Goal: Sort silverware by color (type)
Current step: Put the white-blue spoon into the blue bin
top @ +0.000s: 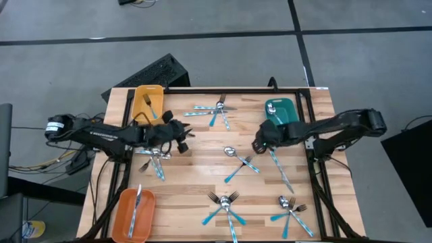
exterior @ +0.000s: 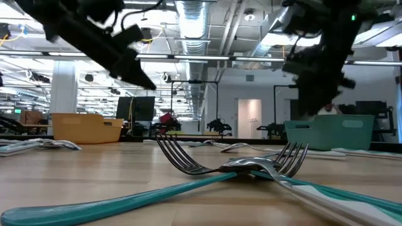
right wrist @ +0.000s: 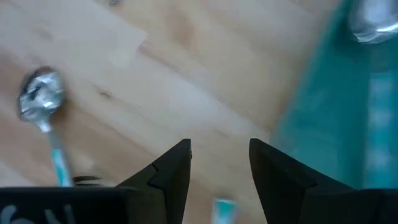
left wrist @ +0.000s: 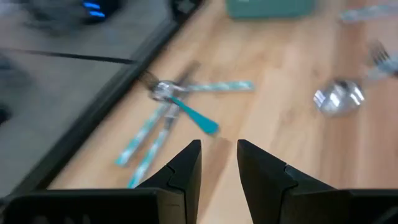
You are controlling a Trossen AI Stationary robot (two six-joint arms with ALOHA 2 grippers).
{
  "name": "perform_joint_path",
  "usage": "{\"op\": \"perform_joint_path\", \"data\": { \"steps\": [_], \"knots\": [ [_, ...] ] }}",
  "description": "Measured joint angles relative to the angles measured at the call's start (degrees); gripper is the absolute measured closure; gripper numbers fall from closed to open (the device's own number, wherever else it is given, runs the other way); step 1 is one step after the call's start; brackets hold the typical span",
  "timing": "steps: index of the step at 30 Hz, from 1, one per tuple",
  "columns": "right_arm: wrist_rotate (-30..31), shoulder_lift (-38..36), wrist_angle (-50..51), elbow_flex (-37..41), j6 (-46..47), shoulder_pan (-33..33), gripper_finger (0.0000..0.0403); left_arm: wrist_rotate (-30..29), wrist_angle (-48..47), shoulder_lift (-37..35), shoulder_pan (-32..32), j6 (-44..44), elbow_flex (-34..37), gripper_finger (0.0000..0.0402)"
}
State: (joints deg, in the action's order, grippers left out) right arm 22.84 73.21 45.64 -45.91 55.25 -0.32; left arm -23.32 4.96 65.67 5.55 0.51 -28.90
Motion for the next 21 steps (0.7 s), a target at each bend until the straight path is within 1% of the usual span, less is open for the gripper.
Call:
{"op": "perform_joint_path", "data": {
  "steps": [2, 3, 5, 7, 9, 11, 12, 15, 18, 21],
  "knots": [
    [-0.78, -1.63, 6.38, -1.45, 1.97, -0.84, 0.0219, 7.06, 2.93, 0.43, 3.76, 2.37, 1.96, 0.031],
    [-1.81, -2.3, 8.71, -1.59, 3.9, -1.19, 0.022, 9.36, 5.58, 0.57, 5.36, 2.7, 3.35, 0.031],
    [-5.19, -3.37, 13.76, -1.42, 8.09, -1.03, 0.0225, 11.85, 10.67, 0.44, 7.97, 2.74, 5.82, 0.031],
    [-7.13, -3.69, 16.86, -1.44, 12.54, 1.41, 0.0231, 13.49, 16.41, 0.43, 9.64, 3.07, 7.95, 0.031],
    [-8.18, -3.57, 16.06, -1.42, 15.38, 4.42, 0.0238, 14.14, 18.78, 0.44, 10.73, 3.34, 8.96, 0.031],
    [-8.27, -3.62, 10.34, -1.42, 15.24, 6.89, 0.0244, 14.7, 20.55, 0.44, 11.4, 3.61, 9.3, 0.031],
    [-8.16, -3.62, 6.09, -1.44, 13.64, 7.49, 0.0246, 15.29, 20.95, 0.44, 11.73, 4.15, 9.31, 0.031],
    [-5.39, -1.84, -7.05, -1.55, 5.05, 8.14, 0.0253, 16.69, 22.77, 1.32, 11.97, 5.74, 9.31, 0.031],
    [-5.05, 2.42, -18.71, -1.51, -5.41, 6.41, 0.0262, 16.82, 26.57, 2.99, 12.07, 6.99, 9.31, 0.031],
    [-7.56, 8.33, -26.62, -1.51, -13.25, 4.11, 0.027, 16.8, 28.87, 4.81, 12.18, 6.8, 9.31, 0.031]
  ]
}}
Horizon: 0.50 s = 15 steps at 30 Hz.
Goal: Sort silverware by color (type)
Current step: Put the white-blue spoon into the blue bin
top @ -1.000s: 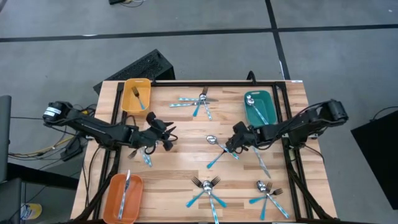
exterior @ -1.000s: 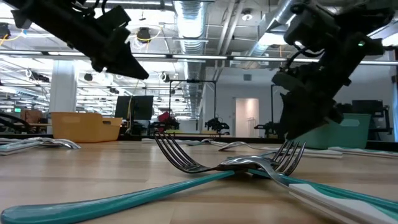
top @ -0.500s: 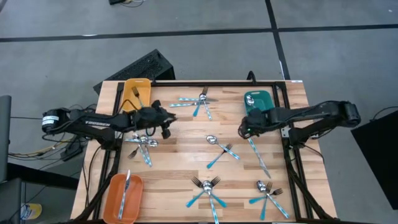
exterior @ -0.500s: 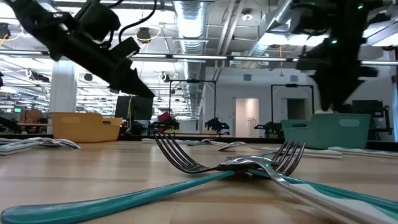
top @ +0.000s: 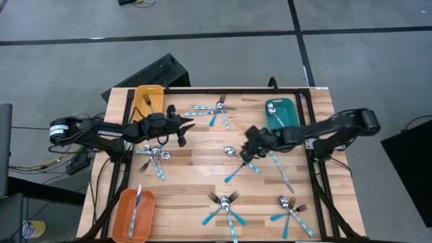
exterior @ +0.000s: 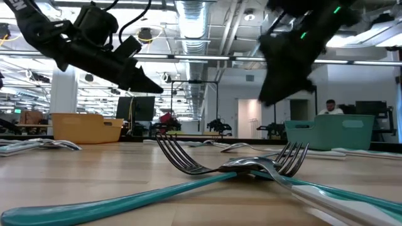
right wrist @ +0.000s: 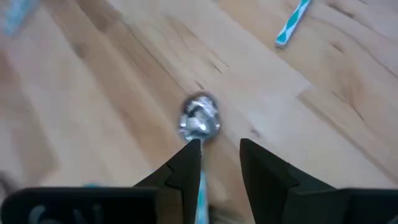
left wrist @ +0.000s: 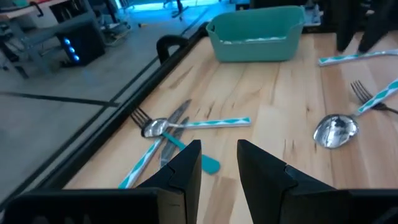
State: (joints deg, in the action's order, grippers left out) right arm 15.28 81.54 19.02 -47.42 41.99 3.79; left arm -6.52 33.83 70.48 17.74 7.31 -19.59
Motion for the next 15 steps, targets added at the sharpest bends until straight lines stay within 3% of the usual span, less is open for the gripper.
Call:
{"op": "perform_joint_path", "data": {
  "steps": [6, 15],
  "knots": [
    [-8.25, 9.75, -4.08, 0.07, -5.05, -2.08, 0.0271, -0.09, -0.84, 1.68, 0.0, -1.59, -0.02, 0.031],
    [-13.72, 16.26, -5.96, -0.24, -5.81, -1.18, 0.0271, -0.64, 1.36, 1.87, 0.0, -1.95, -0.02, 0.031]
  ]
}}
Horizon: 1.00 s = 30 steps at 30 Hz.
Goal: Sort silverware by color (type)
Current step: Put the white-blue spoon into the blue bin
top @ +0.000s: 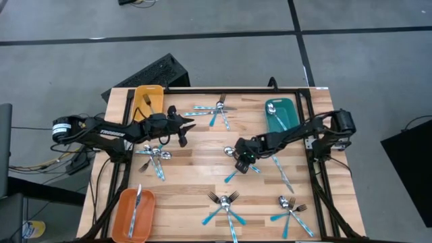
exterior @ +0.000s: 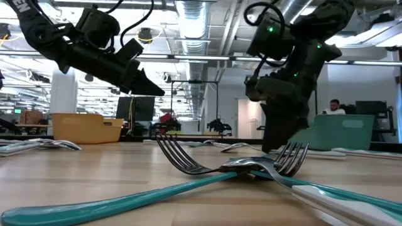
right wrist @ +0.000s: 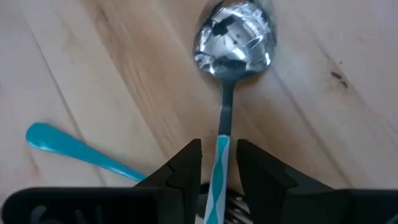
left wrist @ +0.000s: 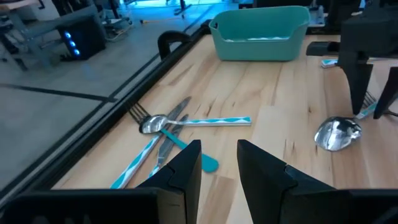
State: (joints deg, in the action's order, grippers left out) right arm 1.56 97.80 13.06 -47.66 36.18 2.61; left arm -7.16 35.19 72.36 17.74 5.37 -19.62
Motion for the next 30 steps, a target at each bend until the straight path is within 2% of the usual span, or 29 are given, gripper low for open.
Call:
{"op": "perform_joint_path", "data": {
  "steps": [4, 10, 15, 21, 26, 30],
  "knots": [
    [0.49, 1.59, 1.26, -0.1, -1.43, -0.6, 0.0285, -0.49, 0.47, 0.02, 0.0, 0.0, 0.0, 0.031],
    [3.83, 0.15, 7.04, -0.13, -3.76, -3.65, 0.0381, -1.21, 0.36, 0.02, -0.01, 1.58, 0.0, 0.031],
    [8.43, -5.47, 11.24, 0.62, -4.88, -10.49, 0.0382, -6.35, 2.77, 0.01, 0.0, 3.5, 0.0, 0.031],
    [8.39, -19.31, 12.25, 0.34, -5.4, -17.36, 0.0384, -6.43, 4.49, 0.0, -0.02, 2.93, 0.0, 0.031],
    [18.36, -29.59, 18.92, 0.3, -5.26, -21.94, 0.0384, -4.13, 5.73, -0.02, 0.0, 0.97, 0.0, 0.031],
    [28.83, -32.98, 27.65, 0.39, -5.38, -23.9, 0.0384, -1.62, 5.77, -0.02, -0.02, -0.11, 0.0, 0.031]
  ]
}}
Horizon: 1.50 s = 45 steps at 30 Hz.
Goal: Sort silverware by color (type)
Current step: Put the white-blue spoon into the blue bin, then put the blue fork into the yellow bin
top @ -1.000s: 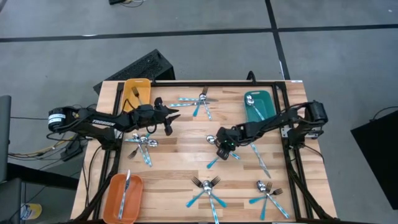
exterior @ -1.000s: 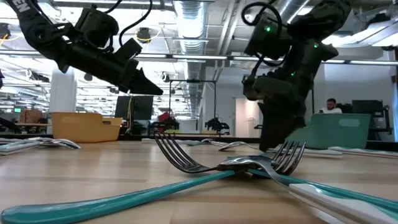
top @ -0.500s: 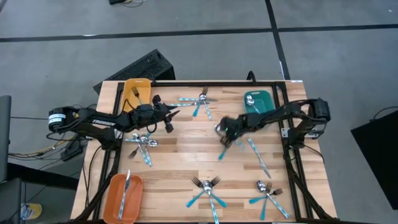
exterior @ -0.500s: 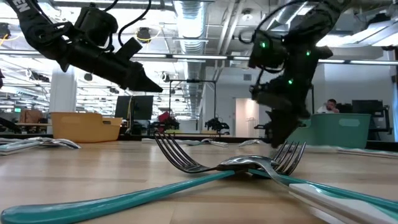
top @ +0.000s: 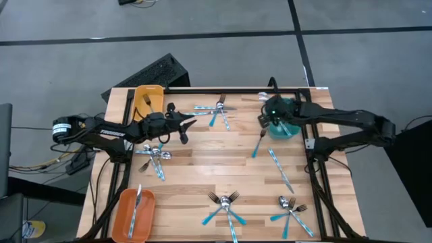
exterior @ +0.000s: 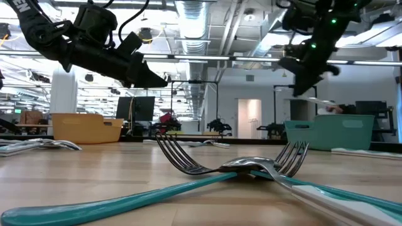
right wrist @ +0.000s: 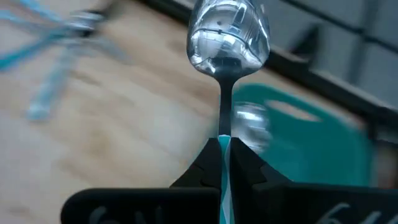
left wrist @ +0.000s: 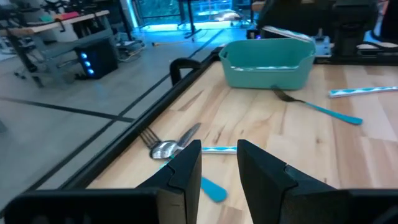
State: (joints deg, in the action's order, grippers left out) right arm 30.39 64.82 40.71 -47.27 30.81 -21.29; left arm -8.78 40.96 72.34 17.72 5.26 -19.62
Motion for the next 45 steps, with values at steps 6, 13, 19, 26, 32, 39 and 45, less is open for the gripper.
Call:
{"op": "perform_joint_path", "data": {
  "steps": [6, 13, 19, 26, 32, 39, 45],
  "knots": [
    [5.11, 0.3, 6.79, -0.07, 0.1, -0.73, 0.0382, 0.95, -0.08, 0.0, 0.02, -1.48, 0.0, 0.031],
    [4.37, 4.44, 14.07, -0.07, 0.45, -0.47, 0.037, 0.99, 0.13, 0.0, -0.11, -8.19, 0.0, 0.031],
    [4.21, 7.56, 16.43, -0.07, 2.64, 1.24, 0.0321, 0.94, 1.82, 0.0, -1.24, -10.66, -0.02, 0.031],
    [4.04, 7.07, 17.82, -0.09, 5.24, 4.79, 0.0242, 0.86, 7.18, -0.01, -3.08, -11.98, -0.17, 0.031],
    [4.22, 6.58, 18.87, -0.13, 10.19, 10.15, 0.0209, 0.86, 6.84, -0.02, -3.23, -12.0, -1.18, 0.031],
    [3.16, 6.62, 16.87, -0.11, 13.17, 17.65, 0.0213, 0.88, 6.41, -0.02, -3.16, -10.01, -2.33, 0.031],
    [-0.47, 7.86, 3.29, -0.15, 7.58, 21.29, 0.0225, 0.89, 5.96, -0.02, -2.65, -7.44, -3.99, 0.031]
  ]
}}
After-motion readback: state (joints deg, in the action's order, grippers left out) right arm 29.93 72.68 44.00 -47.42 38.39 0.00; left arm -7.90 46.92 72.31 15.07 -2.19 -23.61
